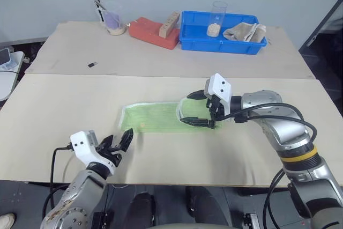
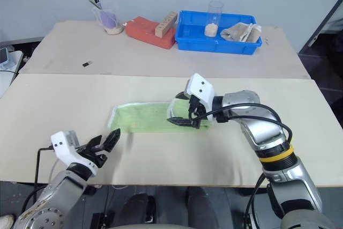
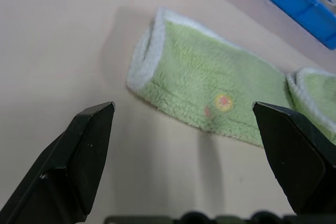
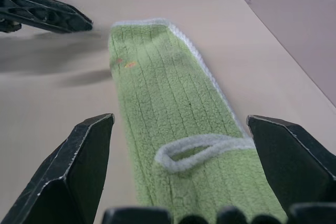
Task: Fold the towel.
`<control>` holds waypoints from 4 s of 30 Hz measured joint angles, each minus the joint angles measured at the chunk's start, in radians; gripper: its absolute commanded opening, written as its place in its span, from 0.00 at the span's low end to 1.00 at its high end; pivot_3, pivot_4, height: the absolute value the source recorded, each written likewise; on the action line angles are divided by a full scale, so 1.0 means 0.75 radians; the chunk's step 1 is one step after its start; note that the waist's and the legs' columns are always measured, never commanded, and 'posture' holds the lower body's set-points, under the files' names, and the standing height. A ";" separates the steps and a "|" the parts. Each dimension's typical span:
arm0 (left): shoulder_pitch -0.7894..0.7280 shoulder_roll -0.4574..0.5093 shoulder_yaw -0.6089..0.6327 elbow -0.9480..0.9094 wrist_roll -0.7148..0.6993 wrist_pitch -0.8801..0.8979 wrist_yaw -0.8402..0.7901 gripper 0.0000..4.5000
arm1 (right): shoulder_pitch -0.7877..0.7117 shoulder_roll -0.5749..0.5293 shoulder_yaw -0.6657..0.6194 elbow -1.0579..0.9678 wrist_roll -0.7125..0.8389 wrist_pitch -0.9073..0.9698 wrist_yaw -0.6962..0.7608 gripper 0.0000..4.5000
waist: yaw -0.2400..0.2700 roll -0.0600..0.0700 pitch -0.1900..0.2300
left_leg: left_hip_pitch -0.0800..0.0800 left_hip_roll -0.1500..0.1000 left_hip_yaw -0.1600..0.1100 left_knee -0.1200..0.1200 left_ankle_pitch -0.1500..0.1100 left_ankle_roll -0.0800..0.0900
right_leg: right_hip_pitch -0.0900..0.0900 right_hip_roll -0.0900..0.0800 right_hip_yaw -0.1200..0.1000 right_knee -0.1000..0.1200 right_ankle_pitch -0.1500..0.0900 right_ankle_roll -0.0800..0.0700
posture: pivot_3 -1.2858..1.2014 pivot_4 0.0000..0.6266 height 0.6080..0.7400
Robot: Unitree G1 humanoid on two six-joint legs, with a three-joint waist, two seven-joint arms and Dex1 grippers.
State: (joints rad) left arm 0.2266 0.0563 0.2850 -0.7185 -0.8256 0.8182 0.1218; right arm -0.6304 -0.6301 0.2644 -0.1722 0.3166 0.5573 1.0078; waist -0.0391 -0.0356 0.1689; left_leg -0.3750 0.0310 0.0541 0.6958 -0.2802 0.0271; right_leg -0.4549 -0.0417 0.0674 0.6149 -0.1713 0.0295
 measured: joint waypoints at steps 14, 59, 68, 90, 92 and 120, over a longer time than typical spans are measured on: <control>-0.305 -0.106 -0.019 0.265 0.129 -0.005 0.257 0.14 | -0.013 -0.076 -0.032 0.006 0.000 -0.035 0.095 1.00 | 0.000 0.000 0.000 | 0.001 -0.001 0.000 0.000 0.000 0.000 | 0.002 0.000 0.001 0.000 0.000 -0.001 | 0.52 0.24 0.80; -1.028 0.176 -0.803 0.835 0.589 -0.522 -1.146 0.99 | 0.456 -0.488 -0.662 -0.410 0.313 0.321 -0.124 1.00 | 0.021 0.000 0.000 | -0.012 -0.002 -0.002 0.003 0.001 0.001 | 0.000 0.003 0.004 -0.003 0.001 0.002 | 0.52 0.24 0.80; -0.936 0.686 -0.491 0.584 0.473 -0.475 -1.383 0.99 | 0.173 -0.174 -0.356 -0.081 0.161 0.269 -0.279 1.00 | -0.005 0.001 -0.001 | -0.007 0.002 -0.003 0.001 0.001 0.001 | -0.003 0.007 0.003 -0.001 0.000 0.002 | 0.52 0.24 0.80; -0.757 1.065 -0.191 0.518 0.257 -0.491 -1.764 1.00 | 0.007 0.167 -0.202 0.519 -0.048 0.194 -0.349 0.59 | -0.005 0.002 -0.001 | -0.010 0.001 -0.002 0.001 0.001 0.001 | -0.004 0.003 0.001 -0.003 0.004 -0.004 | 0.52 0.24 0.80; -0.749 1.064 -0.191 0.520 0.259 -0.521 -1.789 1.00 | 0.007 0.174 -0.205 0.519 -0.048 0.202 -0.343 0.44 | -0.006 0.002 -0.001 | -0.010 0.001 -0.002 0.001 0.001 0.001 | -0.004 0.003 0.001 -0.003 0.004 -0.004 | 0.52 0.24 0.80; -0.870 0.978 -0.198 0.653 0.316 -0.628 -1.706 1.00 | -0.459 0.173 -0.491 1.418 -0.210 -0.221 -0.664 0.64 | -0.012 0.002 -0.001 | -0.011 0.000 -0.002 -0.001 0.001 0.001 | -0.005 0.003 0.002 -0.004 0.006 -0.008 | 0.52 0.24 0.80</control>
State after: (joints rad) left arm -0.4259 0.7896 0.1362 -0.2290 -0.5888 0.3468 -1.1579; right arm -0.9746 -0.5002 -0.1042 0.8912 0.1595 0.3912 0.5097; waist -0.0484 -0.0342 0.1685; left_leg -0.3836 0.0310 0.0523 0.6949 -0.2796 0.0275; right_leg -0.4584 -0.0394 0.0689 0.6118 -0.1664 0.0235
